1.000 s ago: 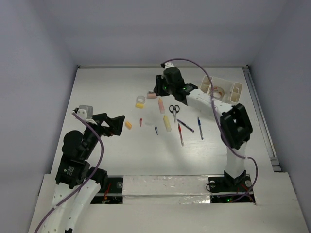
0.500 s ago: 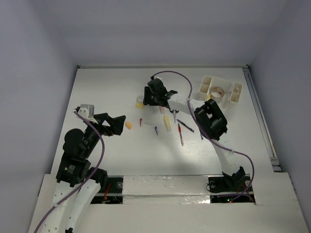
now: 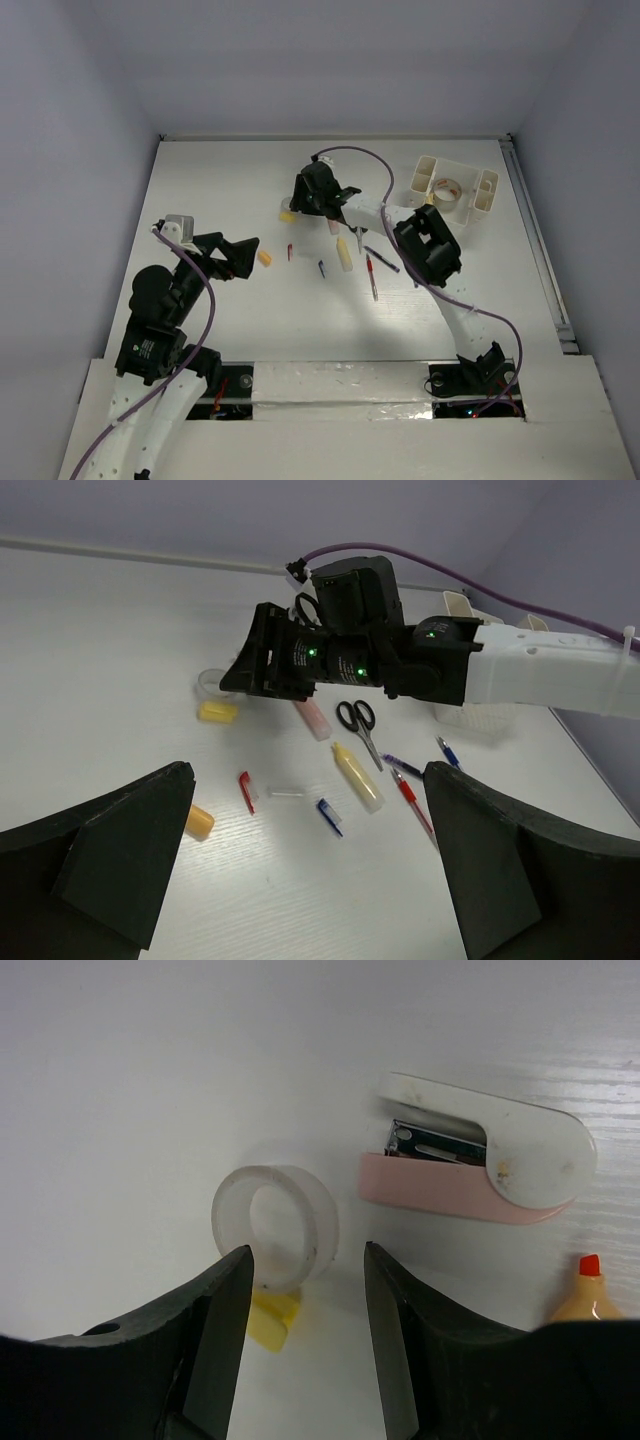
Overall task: Sort the stationery into containers
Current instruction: Pick up the stationery from the center of the board.
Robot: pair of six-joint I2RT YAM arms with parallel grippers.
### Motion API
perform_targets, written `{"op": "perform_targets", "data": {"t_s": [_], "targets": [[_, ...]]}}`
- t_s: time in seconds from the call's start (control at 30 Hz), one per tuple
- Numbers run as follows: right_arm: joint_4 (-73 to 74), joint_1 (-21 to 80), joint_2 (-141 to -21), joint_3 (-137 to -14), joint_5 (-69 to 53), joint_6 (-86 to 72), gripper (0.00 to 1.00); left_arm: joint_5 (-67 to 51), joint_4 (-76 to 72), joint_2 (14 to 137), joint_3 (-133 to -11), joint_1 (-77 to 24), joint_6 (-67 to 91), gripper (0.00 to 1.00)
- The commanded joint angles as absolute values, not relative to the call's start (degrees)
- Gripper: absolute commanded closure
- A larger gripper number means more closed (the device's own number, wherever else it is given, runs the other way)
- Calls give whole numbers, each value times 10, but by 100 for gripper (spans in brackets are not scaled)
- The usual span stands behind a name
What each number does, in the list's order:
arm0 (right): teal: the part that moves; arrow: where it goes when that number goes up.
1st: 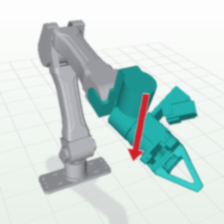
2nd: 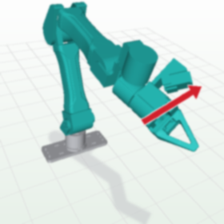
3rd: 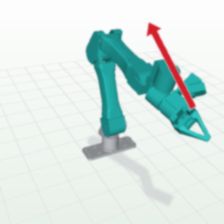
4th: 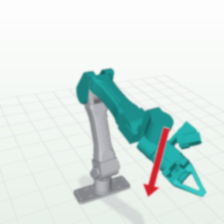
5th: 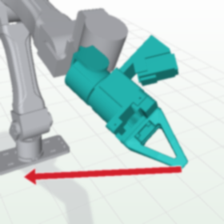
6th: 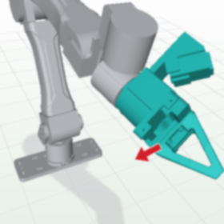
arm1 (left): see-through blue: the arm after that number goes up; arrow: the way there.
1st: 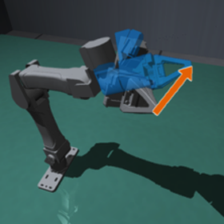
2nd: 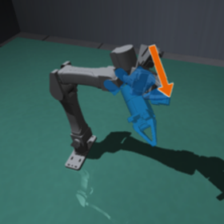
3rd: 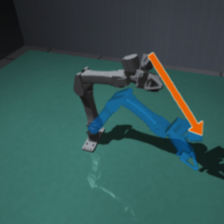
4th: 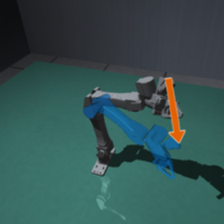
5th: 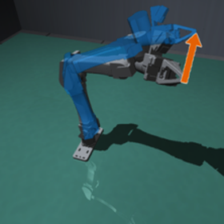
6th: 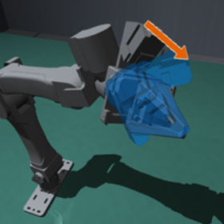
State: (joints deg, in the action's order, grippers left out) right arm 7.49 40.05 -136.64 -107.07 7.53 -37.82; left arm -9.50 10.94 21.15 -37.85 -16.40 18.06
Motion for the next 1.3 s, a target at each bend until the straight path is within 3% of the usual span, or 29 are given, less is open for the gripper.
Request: {"op": "perform_targets", "data": {"t_s": [0.0, 0.13, 0.23, 0.27, 0.33, 0.57, 0.87, 1.03, 1.27], "targets": [[47, 401, -1378, -1105, 102, -395, 46, -104, 76, 208, -370, -170, 174, 1], [65, 401, -1397, -1128, 119, -389, 52, -104, 76, 207, -370, -171, 172, 1], [77, 401, -1408, -1135, 128, -383, 60, -102, 76, 207, -370, -171, 172, 1], [79, 401, -1409, -1133, 129, -382, 68, -103, 76, 207, -371, -171, 172, 1], [78, 401, -1409, -1123, 133, -380, 69, -102, 76, 207, -371, -171, 172, 1], [38, 401, -1383, -1085, 126, -407, 100, -101, 76, 206, -371, -171, 174, 1], [-63, 401, -1293, -1070, 80, -412, 100, -95, 78, 208, -371, -171, 175, 1], [-105, 386, -1131, -932, 91, -361, 100, -89, 81, 205, -372, -171, 175, 1], [-14, 230, -891, -717, 76, -278, 100, -93, 79, 206, -371, -171, 175, 1]]}}
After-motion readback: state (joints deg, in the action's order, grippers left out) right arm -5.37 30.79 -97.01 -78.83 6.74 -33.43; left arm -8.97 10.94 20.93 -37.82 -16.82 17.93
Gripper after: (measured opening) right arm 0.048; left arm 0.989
